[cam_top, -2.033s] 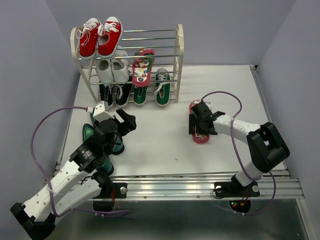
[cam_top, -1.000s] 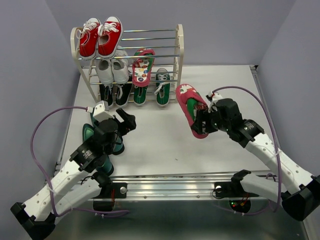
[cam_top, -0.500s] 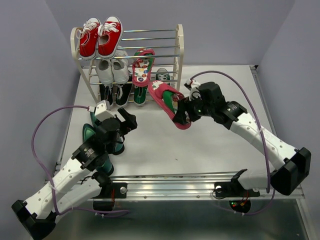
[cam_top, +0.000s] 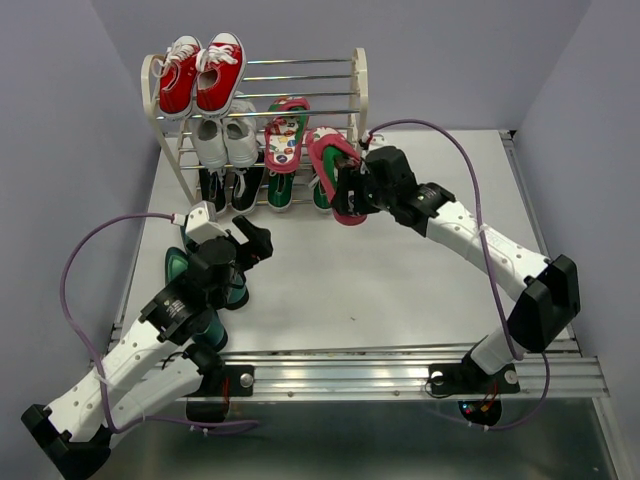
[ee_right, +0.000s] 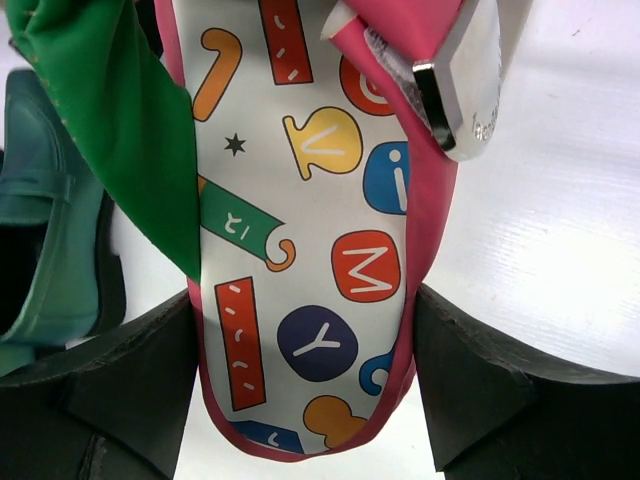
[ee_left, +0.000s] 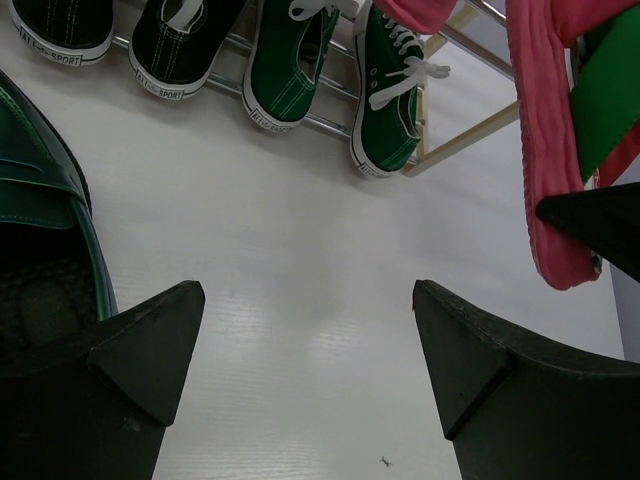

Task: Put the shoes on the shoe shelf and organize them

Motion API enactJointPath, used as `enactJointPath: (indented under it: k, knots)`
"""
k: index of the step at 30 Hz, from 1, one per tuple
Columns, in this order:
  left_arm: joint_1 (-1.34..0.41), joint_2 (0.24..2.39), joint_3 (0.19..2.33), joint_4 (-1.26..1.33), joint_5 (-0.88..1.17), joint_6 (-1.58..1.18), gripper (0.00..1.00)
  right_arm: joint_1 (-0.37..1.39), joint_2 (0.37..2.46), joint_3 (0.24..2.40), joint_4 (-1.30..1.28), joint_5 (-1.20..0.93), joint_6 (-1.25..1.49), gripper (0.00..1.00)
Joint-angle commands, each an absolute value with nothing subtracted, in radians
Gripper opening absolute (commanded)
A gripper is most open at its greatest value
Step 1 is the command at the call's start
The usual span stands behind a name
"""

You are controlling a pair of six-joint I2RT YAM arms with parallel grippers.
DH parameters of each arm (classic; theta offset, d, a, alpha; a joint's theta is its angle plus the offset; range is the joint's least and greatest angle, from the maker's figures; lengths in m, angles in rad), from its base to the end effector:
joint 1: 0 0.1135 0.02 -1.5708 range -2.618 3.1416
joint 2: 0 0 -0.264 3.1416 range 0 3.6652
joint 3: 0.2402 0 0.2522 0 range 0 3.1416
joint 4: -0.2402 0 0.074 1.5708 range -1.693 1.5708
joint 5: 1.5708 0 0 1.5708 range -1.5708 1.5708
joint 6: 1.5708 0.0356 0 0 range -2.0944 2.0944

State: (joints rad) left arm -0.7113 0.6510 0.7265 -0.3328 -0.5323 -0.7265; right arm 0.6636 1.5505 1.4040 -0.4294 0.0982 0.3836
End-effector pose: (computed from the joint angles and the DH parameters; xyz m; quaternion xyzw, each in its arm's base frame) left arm 0.1261 -0.0849 0.3251 -0.1664 0.7629 -0.2312 0.5805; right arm 0.2838 0.2175 0.3414 -0.0993 0.8724 0.2009 0.4343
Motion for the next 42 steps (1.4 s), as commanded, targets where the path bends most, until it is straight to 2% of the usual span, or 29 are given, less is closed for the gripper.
enactJointPath:
  k: [1,11,23,31,37,42]
  knots:
    - [-0.706,0.638,0.732,-0.308,-0.557,-0.718,0.98,0.687,1.558,1.506,-0.242,0.229,0.455,0.01]
    - [-0.706,0.638,0.727,-0.304,-0.552,-0.706,0.99,0.730,1.638,1.552,-0.153,0.394,0.535,0.01]
    - [-0.706,0.658,0.736,-0.308,-0.546,-0.704,0.98,0.758,1.858,1.834,-0.207,0.580,0.532,0.01]
    - [-0.706,0.638,0.727,-0.304,-0.546,-0.707,0.98,0.758,1.940,1.942,-0.256,0.753,0.526,0.01]
    - [-0.706,0.649,0.729,-0.308,-0.548,-0.709,0.98,0.758,2.048,2.092,-0.330,0.810,0.482,0.01]
    - [-0.706,0.650,0.729,-0.313,-0.551,-0.713,0.98,0.758,2.097,2.134,-0.345,0.785,0.446,0.01]
